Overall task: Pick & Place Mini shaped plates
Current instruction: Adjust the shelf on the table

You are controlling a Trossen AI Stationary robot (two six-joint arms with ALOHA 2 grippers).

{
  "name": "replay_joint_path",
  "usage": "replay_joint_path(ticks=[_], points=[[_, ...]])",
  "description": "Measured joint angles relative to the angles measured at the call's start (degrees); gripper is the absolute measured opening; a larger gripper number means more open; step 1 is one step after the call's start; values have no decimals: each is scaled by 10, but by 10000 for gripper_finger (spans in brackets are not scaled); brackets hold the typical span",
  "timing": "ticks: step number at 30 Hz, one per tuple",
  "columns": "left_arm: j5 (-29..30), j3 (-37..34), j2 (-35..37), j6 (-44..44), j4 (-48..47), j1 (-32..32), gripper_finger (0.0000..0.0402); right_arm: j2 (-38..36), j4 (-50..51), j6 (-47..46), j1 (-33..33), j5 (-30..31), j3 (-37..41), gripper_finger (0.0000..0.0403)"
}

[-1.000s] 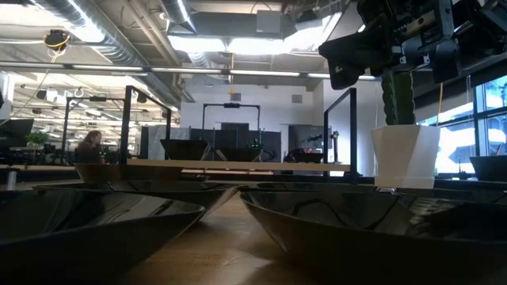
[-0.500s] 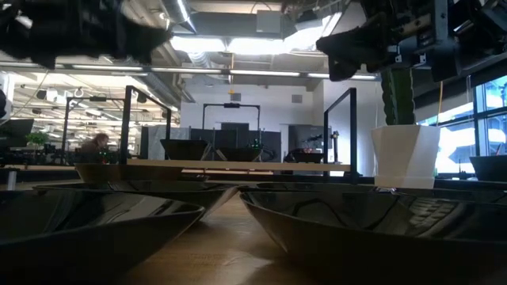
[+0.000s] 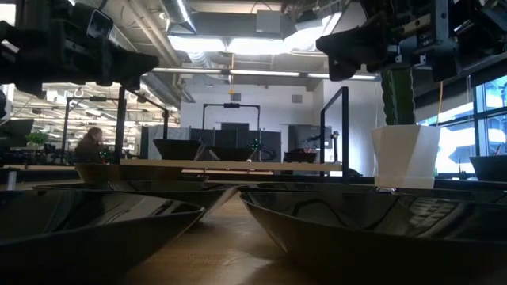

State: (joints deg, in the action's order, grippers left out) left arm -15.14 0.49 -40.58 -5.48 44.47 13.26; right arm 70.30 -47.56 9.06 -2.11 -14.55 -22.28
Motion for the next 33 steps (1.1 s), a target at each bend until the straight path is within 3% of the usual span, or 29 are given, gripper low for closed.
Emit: replay_joint_path(ticks=[12,17,20,24,29,31,33], points=[[2,8,3,7,25,0,6,0,8,0,0,0,0,29],[24,68,3,17,-57,-18,3,0,10,3,0,26,0,29],[156,113,11,-11,-149,-59,2,0,25,5,0,48,0,29],[413,160,20,-29,-234,-135,2,0,34,7,0,51,0,29],[706,170,34,3,-290,-240,1,0,39,5,0,51,0,29],[797,170,42,44,-338,-275,2,0,51,2,0,60,0,29],[838,170,50,101,-400,-300,2,0,64,-1,-1,87,0,29]])
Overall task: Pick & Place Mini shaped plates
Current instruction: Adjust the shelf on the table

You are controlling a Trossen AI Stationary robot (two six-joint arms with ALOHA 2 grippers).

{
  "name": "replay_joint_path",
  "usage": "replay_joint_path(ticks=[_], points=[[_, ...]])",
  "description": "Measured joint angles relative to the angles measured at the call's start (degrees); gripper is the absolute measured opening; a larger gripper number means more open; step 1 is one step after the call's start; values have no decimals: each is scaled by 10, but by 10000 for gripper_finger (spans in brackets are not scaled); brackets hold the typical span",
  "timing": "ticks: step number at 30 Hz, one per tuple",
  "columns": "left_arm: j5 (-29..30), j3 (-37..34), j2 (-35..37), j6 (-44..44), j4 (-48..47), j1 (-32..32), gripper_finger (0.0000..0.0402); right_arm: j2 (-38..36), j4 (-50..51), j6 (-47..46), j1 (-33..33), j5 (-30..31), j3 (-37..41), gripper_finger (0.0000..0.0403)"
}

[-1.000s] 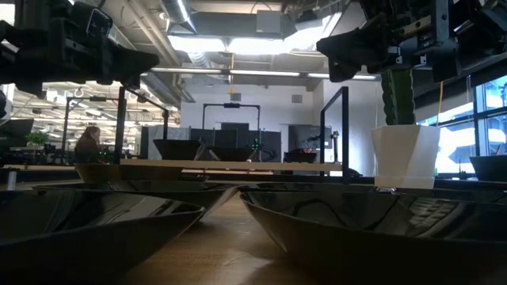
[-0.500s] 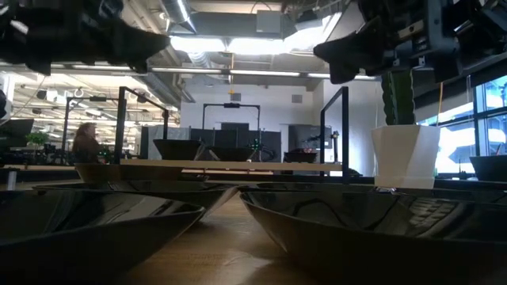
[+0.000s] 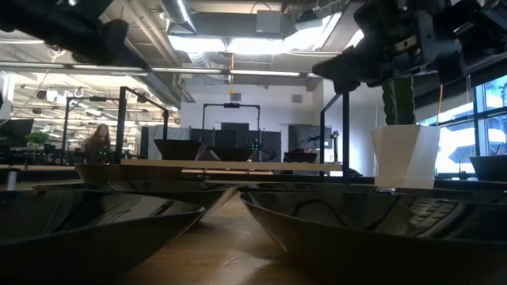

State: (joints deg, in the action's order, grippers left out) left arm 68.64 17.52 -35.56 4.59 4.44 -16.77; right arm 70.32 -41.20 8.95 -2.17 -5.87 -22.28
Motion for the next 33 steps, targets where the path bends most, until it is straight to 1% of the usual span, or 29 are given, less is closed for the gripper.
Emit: replay_joint_path(ticks=[6,8,9,11,14,18,20,22,25,26,30,33], points=[[4,0,26,147,-135,-39,2,0,34,-12,0,95,0,29],[6,0,27,177,-170,-41,2,0,38,-11,0,116,0,29],[7,0,27,178,-177,-41,2,0,39,-7,0,124,0,29],[12,0,31,153,-169,-40,1,0,39,3,0,133,0,29],[13,0,37,105,-137,-40,2,0,39,15,0,135,0,29],[12,0,40,78,-115,-47,1,0,38,29,0,135,0,29],[1,0,40,68,-115,-55,2,0,31,36,0,123,0,29],[-23,0,39,51,-110,-63,3,0,15,39,-1,77,0,29],[-68,0,39,11,-73,-80,4,-6,-15,49,-8,-5,0,29],[-79,0,39,-2,-60,-87,3,-11,-18,49,-11,-21,-2,29],[-82,0,39,-32,-23,-118,2,-48,17,34,-23,-27,-14,29],[-57,0,39,-48,-10,-141,5,-75,66,29,-31,-19,-14,29]])
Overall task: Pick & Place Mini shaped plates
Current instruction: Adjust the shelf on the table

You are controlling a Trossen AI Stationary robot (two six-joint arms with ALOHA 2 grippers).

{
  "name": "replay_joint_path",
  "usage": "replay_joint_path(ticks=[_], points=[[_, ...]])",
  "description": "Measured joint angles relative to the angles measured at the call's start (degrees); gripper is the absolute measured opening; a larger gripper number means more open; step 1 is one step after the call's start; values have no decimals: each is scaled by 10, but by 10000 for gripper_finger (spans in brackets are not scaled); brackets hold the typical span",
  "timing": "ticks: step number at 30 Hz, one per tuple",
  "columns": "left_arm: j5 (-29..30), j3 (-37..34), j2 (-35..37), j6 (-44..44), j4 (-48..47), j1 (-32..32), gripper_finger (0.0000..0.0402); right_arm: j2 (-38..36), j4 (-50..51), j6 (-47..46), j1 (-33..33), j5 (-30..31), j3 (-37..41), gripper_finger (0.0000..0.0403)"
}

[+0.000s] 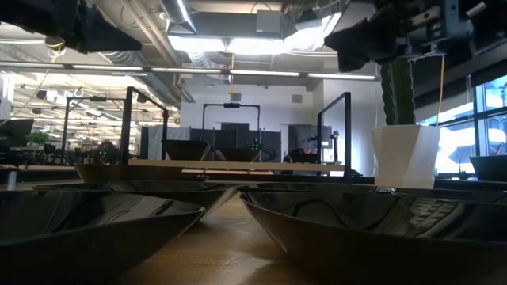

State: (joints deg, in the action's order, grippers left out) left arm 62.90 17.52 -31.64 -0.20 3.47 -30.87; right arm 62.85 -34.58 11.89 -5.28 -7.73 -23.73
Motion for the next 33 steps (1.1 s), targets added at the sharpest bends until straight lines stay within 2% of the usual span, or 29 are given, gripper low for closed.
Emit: replay_joint_path(ticks=[2,6,7,10,15,21,25,30,33], points=[[44,0,0,-12,2,-16,4,-14,37,0,-6,30,0,29],[235,0,0,-3,2,-50,2,-28,101,0,-13,136,0,29],[264,0,0,3,2,-58,3,-30,106,0,-13,159,0,29],[260,0,2,18,-1,-66,2,-31,109,1,-13,191,0,29],[270,-3,3,56,-38,-61,2,-31,109,-10,-14,191,0,29],[270,-15,3,140,-101,-22,2,-31,109,-13,-14,191,0,29],[242,-15,3,227,-147,2,2,-31,109,-12,-14,191,0,29],[143,-16,-6,413,-296,41,2,-31,107,2,-14,191,0,29],[142,-16,-20,480,-348,60,2,-31,103,3,-14,191,0,29]])
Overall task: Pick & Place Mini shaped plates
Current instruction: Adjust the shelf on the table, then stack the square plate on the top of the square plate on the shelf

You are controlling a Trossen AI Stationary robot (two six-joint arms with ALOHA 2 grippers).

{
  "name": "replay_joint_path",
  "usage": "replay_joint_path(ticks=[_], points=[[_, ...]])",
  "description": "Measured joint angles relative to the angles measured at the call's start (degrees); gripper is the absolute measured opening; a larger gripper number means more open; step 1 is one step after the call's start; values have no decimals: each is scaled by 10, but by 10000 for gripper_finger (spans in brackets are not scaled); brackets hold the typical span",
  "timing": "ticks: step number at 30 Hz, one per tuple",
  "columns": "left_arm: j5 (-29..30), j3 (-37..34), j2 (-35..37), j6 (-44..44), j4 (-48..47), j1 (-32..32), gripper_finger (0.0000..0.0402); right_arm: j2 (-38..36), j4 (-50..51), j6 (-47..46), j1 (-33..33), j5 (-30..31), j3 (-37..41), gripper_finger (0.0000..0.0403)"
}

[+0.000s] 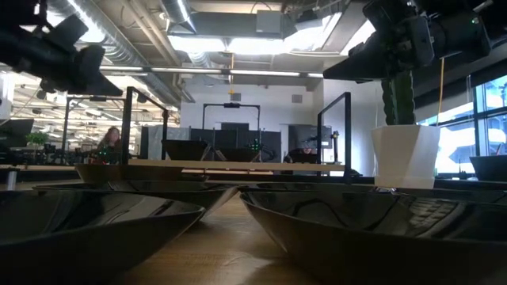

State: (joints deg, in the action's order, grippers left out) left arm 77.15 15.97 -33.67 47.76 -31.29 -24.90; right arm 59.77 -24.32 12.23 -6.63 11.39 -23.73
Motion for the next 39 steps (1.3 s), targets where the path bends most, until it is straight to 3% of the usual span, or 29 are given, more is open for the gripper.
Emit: replay_joint_path(ticks=[4,12,20,28,32,36,39], points=[[3,0,-9,6,-3,23,2,0,-10,-1,0,0,0,29],[-103,0,-26,-32,46,47,3,0,-11,-4,0,-2,0,29],[-113,0,-67,-115,132,44,2,0,-11,-13,0,-10,0,29],[-53,4,-46,-115,100,44,2,0,-10,-14,0,-10,0,29],[15,23,-14,-124,66,43,3,0,-8,-14,0,-22,0,29],[75,46,19,-191,87,31,1,0,-6,-25,0,-48,0,29],[25,59,23,-305,162,10,2,0,-6,-29,0,-74,0,29]])
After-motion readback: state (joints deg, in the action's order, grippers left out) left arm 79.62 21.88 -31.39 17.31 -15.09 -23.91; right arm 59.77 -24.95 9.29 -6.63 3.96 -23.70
